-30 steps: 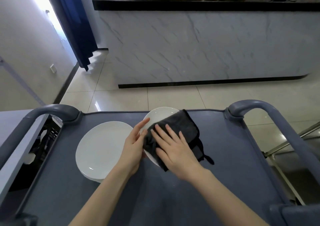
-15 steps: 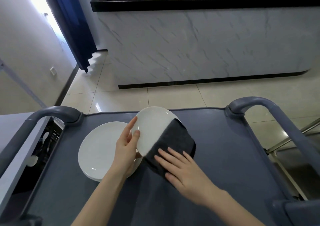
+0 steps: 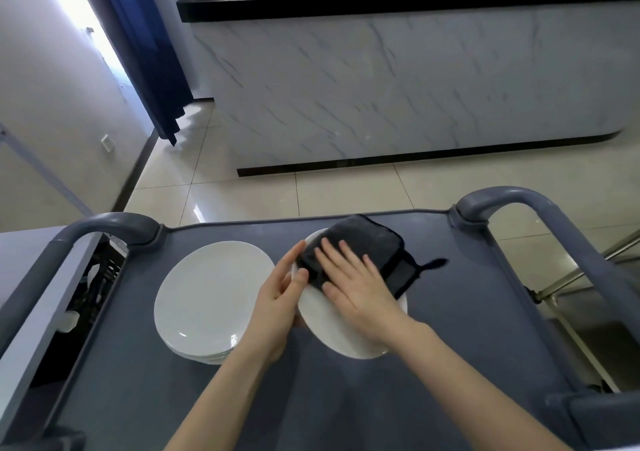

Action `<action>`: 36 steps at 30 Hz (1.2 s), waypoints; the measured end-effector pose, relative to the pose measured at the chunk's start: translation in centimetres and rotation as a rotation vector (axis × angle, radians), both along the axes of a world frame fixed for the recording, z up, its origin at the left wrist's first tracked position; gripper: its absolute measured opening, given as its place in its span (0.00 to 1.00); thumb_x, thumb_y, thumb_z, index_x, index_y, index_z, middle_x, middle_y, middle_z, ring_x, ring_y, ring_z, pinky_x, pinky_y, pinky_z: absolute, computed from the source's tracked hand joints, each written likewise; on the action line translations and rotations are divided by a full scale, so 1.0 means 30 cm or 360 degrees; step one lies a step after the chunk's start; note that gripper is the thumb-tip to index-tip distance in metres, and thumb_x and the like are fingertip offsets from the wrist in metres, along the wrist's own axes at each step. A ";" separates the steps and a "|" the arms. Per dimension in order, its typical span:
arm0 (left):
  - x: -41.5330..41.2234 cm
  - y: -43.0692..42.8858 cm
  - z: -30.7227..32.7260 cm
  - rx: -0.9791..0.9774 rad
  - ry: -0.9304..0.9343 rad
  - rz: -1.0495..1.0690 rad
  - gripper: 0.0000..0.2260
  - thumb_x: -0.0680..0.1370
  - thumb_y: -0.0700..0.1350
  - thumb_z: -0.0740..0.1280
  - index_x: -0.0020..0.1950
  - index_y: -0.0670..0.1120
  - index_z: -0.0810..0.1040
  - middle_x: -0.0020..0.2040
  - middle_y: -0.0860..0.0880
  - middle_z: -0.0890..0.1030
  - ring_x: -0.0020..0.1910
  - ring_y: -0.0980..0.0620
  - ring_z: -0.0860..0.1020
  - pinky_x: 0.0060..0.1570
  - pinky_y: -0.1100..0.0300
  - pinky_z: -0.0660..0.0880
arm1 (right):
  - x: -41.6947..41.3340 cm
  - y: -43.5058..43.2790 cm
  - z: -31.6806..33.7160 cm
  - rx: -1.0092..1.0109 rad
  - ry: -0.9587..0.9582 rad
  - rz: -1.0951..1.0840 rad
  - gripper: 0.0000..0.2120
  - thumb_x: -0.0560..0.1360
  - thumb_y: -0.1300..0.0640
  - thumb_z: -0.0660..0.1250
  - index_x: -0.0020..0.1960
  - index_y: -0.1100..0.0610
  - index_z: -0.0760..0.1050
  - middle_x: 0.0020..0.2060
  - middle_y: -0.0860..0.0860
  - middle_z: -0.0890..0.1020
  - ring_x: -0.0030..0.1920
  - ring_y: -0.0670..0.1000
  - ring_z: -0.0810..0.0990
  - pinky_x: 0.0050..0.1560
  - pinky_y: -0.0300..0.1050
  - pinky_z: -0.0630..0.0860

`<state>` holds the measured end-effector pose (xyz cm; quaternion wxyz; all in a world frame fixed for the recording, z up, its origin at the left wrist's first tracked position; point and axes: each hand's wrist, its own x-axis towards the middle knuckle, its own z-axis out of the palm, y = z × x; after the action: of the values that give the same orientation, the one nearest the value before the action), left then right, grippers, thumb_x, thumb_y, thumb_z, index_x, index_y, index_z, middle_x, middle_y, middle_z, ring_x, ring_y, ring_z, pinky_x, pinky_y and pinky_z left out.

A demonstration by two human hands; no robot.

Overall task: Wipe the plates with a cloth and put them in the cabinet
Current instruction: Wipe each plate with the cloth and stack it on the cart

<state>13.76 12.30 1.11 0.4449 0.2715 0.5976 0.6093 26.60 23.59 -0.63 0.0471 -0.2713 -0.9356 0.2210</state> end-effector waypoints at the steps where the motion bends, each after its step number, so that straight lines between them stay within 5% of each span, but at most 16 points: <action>1: -0.007 0.003 0.004 0.0006 -0.0038 0.0022 0.18 0.84 0.45 0.62 0.66 0.69 0.76 0.59 0.49 0.84 0.54 0.48 0.80 0.49 0.44 0.76 | 0.002 -0.028 -0.001 0.0015 0.0024 0.0085 0.26 0.83 0.45 0.46 0.77 0.40 0.39 0.73 0.30 0.36 0.76 0.39 0.34 0.75 0.50 0.39; 7: -0.044 -0.021 0.017 0.0046 0.0022 -0.0030 0.21 0.82 0.42 0.65 0.70 0.65 0.75 0.60 0.51 0.84 0.57 0.50 0.84 0.41 0.53 0.83 | 0.110 -0.128 -0.024 -0.0292 0.0158 0.0250 0.25 0.85 0.49 0.50 0.77 0.41 0.41 0.77 0.33 0.41 0.76 0.38 0.35 0.77 0.40 0.39; 11: -0.046 -0.049 0.019 0.0061 -0.0028 0.0049 0.18 0.81 0.46 0.68 0.67 0.64 0.77 0.57 0.48 0.85 0.48 0.52 0.84 0.38 0.59 0.80 | 0.197 -0.142 -0.089 -0.0148 -0.0034 0.0183 0.25 0.84 0.45 0.46 0.75 0.32 0.37 0.75 0.30 0.36 0.75 0.37 0.33 0.76 0.46 0.38; 17: -0.018 -0.047 0.057 0.0067 0.0120 -0.0100 0.19 0.83 0.44 0.67 0.70 0.62 0.75 0.54 0.52 0.85 0.46 0.56 0.82 0.36 0.58 0.79 | 0.148 -0.018 -0.062 -0.0128 -0.0054 -0.0156 0.27 0.84 0.46 0.48 0.73 0.38 0.32 0.72 0.31 0.33 0.77 0.42 0.34 0.78 0.51 0.37; 24: 0.006 -0.061 0.058 0.0045 -0.0018 -0.0043 0.16 0.83 0.40 0.65 0.65 0.59 0.78 0.53 0.46 0.86 0.43 0.53 0.83 0.32 0.58 0.79 | 0.061 -0.114 0.005 -0.0136 0.0161 0.0095 0.26 0.83 0.45 0.46 0.74 0.36 0.34 0.75 0.31 0.37 0.76 0.40 0.33 0.76 0.53 0.39; 29: -0.021 -0.087 0.057 0.0022 -0.0042 0.0034 0.18 0.82 0.43 0.67 0.67 0.62 0.77 0.57 0.48 0.86 0.51 0.48 0.85 0.36 0.53 0.82 | 0.145 -0.229 -0.031 -0.0315 0.0212 0.0190 0.24 0.83 0.43 0.44 0.75 0.33 0.39 0.76 0.31 0.40 0.77 0.39 0.34 0.76 0.51 0.40; 36: -0.020 -0.119 0.075 0.0063 -0.0043 0.0041 0.16 0.81 0.45 0.67 0.64 0.64 0.79 0.56 0.48 0.86 0.45 0.53 0.84 0.34 0.60 0.79 | 0.236 -0.187 -0.073 -0.0105 0.0009 0.0109 0.24 0.81 0.39 0.42 0.74 0.30 0.37 0.75 0.30 0.37 0.76 0.38 0.34 0.77 0.50 0.38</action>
<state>13.15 8.72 3.35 0.4397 0.2642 0.5829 0.6302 33.68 17.98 -2.81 0.0332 -0.2400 -0.9363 0.2541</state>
